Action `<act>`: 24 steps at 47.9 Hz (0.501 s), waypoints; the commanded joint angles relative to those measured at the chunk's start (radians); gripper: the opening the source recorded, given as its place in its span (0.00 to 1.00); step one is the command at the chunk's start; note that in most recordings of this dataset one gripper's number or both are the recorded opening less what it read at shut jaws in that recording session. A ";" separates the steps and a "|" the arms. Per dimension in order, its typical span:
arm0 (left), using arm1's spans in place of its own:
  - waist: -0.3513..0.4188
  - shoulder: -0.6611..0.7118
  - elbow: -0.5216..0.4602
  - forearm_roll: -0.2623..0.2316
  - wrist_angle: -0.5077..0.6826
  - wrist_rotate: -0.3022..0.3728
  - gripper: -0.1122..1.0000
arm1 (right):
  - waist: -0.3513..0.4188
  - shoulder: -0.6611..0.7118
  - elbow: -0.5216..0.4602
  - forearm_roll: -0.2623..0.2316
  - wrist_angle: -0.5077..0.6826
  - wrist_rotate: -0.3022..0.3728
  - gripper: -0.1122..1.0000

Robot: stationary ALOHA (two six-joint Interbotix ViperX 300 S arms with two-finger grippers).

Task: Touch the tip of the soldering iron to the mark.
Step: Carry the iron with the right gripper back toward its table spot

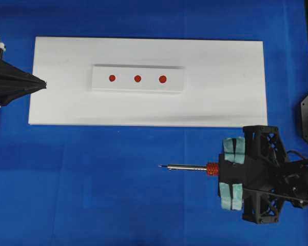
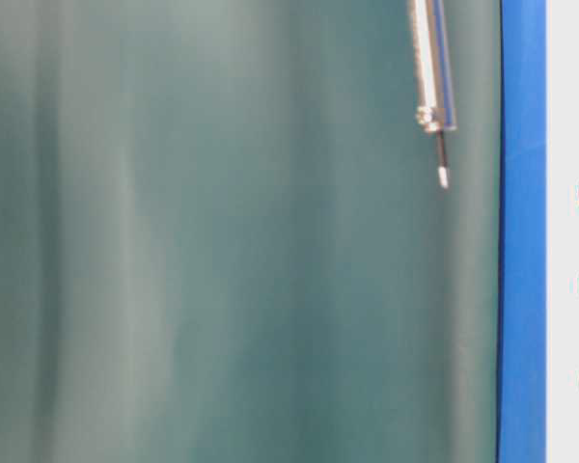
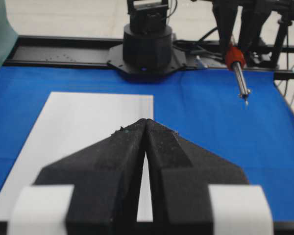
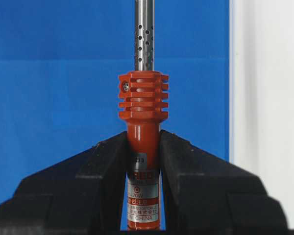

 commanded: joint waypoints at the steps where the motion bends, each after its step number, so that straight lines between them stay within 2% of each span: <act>1: 0.002 0.005 -0.011 0.002 -0.011 -0.002 0.10 | 0.002 -0.005 -0.026 -0.006 -0.005 0.005 0.16; 13: 0.002 0.003 -0.011 0.002 -0.011 -0.012 0.10 | -0.025 0.046 -0.054 -0.058 -0.064 0.003 0.16; 24: 0.002 0.003 -0.012 0.002 -0.009 -0.014 0.10 | -0.103 0.146 -0.126 -0.061 -0.138 -0.008 0.16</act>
